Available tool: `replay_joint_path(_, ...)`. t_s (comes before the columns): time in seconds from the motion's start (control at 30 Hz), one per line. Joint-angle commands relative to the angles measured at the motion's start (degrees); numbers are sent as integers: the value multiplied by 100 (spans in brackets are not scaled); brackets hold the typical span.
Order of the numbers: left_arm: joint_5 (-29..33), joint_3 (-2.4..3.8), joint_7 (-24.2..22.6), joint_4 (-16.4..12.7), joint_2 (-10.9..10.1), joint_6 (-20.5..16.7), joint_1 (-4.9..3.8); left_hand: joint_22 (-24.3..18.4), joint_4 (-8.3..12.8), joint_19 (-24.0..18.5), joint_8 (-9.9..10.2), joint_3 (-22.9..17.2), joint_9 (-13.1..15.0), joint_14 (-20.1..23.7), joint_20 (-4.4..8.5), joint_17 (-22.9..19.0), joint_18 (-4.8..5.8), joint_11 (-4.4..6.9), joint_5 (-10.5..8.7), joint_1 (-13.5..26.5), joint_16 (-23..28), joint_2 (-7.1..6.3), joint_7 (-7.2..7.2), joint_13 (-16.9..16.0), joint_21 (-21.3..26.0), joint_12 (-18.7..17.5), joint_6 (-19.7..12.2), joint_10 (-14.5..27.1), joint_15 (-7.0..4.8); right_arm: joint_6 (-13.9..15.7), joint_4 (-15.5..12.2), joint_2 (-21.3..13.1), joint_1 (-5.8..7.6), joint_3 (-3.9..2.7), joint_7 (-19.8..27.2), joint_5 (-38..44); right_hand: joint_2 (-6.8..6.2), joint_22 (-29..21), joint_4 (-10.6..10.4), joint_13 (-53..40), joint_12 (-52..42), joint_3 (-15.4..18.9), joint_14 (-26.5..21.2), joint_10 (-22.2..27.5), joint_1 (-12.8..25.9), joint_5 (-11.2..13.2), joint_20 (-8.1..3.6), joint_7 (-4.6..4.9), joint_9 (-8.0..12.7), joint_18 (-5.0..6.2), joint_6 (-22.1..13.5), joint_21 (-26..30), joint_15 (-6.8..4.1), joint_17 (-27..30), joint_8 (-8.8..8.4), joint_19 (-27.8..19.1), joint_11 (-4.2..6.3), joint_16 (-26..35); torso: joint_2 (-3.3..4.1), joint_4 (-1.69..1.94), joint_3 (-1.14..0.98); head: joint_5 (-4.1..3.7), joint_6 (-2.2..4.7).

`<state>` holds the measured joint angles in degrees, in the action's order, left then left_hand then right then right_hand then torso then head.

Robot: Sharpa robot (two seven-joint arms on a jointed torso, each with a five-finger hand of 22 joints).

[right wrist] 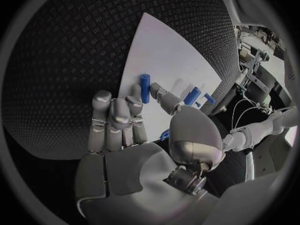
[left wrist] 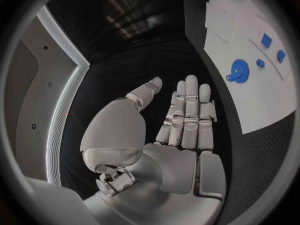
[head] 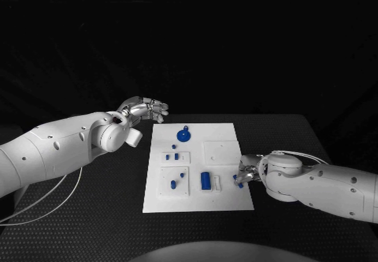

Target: Assemble the parts on the task board

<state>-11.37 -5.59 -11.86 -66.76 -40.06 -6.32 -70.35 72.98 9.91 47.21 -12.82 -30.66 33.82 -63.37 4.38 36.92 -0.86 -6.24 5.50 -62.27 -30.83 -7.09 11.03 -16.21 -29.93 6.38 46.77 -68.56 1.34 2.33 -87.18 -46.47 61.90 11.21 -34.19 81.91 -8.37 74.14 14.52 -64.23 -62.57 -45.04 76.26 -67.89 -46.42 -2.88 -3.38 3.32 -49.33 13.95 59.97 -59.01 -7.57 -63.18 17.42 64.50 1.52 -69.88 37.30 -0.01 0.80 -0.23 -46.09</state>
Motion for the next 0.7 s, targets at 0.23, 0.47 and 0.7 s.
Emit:
replay_joint_path(0.23,31,2,-26,-25,9,99,-2,12,-42,44,-20,0,-10,-44,-13,10,-83,8,-35,56,36,24,-11,-14,27,25,-43,41,4,-82,8,39,-32,33,-59,254,-8,-12,43,24,-20,-106,5,-3,-133,8,-9,210,811,105,-226,-20,62,19,-414,-5,-55,-24,-1,-2,3,-6,-8)
replay_joint_path(0.47,31,2,-30,-28,10,97,-2,15,-48,45,-20,1,-12,-45,-13,15,-82,7,-34,60,41,31,-10,-19,31,29,-45,46,4,-47,-13,45,-37,38,-17,25,23,-15,23,38,-28,-135,6,-2,-132,6,9,225,860,105,-231,-22,80,29,-453,-10,-70,-25,-1,2,2,-1,-4)
replay_joint_path(0.7,31,2,-31,-33,2,95,-2,18,-50,46,-21,1,-13,-46,-13,19,-82,7,-33,60,43,32,-9,-23,33,32,-47,49,4,264,-185,-33,-36,35,58,-783,152,-17,-59,70,-40,-165,10,-25,-32,-4,43,215,933,105,-124,-30,83,47,-459,-19,-64,-31,-2,0,0,21,-4)
